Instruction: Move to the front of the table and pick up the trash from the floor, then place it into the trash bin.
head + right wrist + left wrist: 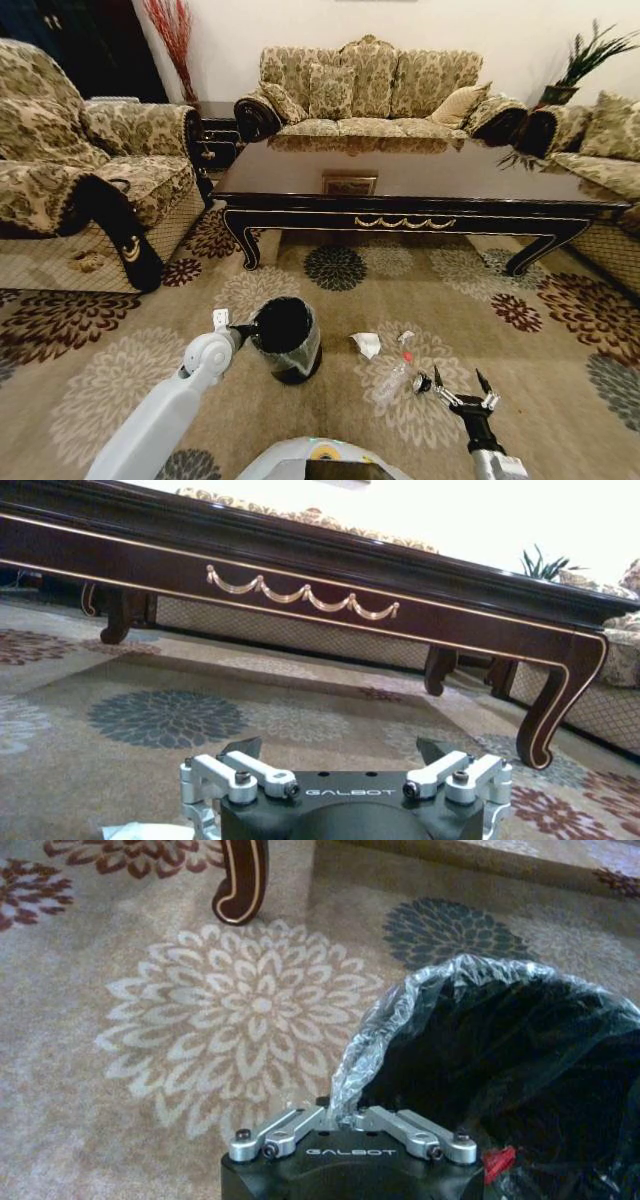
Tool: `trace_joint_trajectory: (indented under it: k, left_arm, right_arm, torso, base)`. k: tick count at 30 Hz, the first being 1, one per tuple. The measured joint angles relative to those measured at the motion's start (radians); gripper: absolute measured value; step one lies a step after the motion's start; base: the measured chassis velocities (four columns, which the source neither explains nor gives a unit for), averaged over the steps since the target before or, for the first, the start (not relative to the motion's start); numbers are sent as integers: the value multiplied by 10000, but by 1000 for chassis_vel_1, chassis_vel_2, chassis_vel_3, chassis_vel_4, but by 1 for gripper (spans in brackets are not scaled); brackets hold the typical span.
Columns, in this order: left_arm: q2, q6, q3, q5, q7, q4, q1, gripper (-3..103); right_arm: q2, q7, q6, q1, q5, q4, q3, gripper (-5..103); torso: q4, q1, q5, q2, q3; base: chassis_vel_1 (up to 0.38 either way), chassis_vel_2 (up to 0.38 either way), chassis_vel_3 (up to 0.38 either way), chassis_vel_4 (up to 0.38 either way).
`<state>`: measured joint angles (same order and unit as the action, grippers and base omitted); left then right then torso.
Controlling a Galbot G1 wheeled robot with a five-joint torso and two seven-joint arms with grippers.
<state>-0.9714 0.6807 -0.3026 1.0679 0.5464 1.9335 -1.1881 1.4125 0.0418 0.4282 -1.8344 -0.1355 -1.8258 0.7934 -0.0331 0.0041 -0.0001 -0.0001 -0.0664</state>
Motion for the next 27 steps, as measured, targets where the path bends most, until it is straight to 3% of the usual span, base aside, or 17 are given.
trace_joint_trajectory:
  k: [27]
  left_arm:
    - [6, -7, -11, -7, -15, 8, -4, 3]
  right_arm:
    - [0, 4, 1, -4, 6, -3, 5, 100]
  torso:
    - [-1, 0, 1, 0, 1]
  base:
    - [0, 0, 0, 0]
